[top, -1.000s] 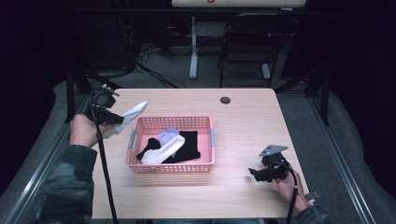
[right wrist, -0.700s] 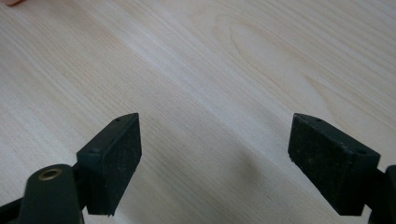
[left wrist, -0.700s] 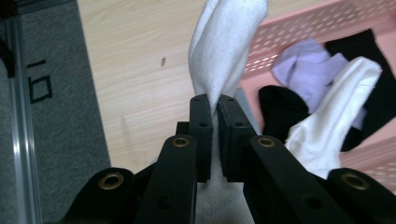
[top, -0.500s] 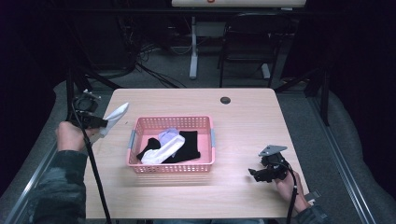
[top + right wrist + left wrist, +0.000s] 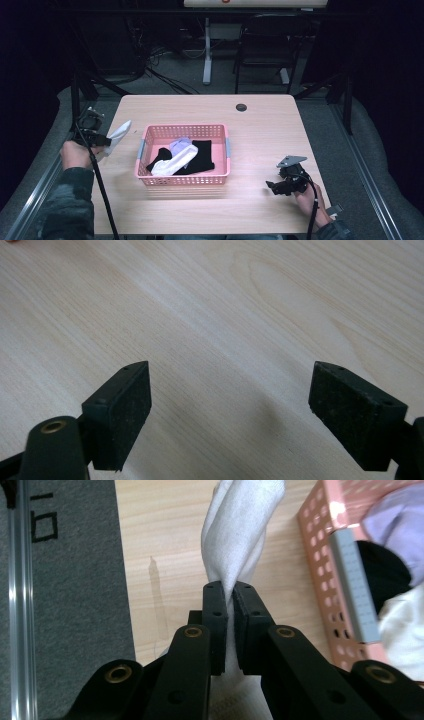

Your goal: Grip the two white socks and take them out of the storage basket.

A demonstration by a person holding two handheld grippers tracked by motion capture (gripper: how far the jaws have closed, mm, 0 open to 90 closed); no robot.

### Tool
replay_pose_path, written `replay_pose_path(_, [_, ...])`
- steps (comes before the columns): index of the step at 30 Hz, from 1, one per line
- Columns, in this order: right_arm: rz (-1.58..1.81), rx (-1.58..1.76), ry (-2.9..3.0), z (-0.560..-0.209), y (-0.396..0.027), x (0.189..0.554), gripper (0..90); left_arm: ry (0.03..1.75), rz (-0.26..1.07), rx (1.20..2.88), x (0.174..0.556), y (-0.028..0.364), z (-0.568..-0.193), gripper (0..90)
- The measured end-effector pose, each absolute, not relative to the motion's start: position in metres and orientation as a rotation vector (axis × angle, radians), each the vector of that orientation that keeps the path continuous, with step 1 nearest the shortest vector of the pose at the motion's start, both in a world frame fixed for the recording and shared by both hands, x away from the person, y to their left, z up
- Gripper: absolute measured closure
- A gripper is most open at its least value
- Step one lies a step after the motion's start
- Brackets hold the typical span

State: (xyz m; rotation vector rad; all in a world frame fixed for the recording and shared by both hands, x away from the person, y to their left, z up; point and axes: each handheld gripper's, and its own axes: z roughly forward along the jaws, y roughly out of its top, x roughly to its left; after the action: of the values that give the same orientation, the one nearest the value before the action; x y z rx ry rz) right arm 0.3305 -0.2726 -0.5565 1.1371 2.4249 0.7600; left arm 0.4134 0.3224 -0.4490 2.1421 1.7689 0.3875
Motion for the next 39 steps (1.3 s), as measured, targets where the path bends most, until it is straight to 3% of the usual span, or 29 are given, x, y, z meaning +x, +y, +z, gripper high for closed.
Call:
replay_pose_path(21, [0.758,1.129,2.439,-0.558,-0.271,0.331,16.4,1.907,0.206,2.119,0.414,0.334,-0.531,79.9])
replay_pose_path(24, [0.763,1.131,2.44,-0.558,-0.272,0.331,16.3,1.903,0.188,2.13,0.414,0.334,-0.529,66.9])
replay_pose_path(28, [0.748,1.129,2.45,-0.558,-0.272,0.331,16.3,1.885,0.229,2.111,0.411,0.335,-0.518,37.4])
replay_pose_path(31, [0.754,1.13,2.448,-0.559,-0.27,0.331,16.2,1.853,0.242,2.092,0.407,0.336,-0.504,22.2])
replay_pose_path(39, [0.751,1.124,2.456,-0.559,-0.269,0.33,15.8,1.765,0.28,2.159,0.399,0.324,-0.465,4.5])
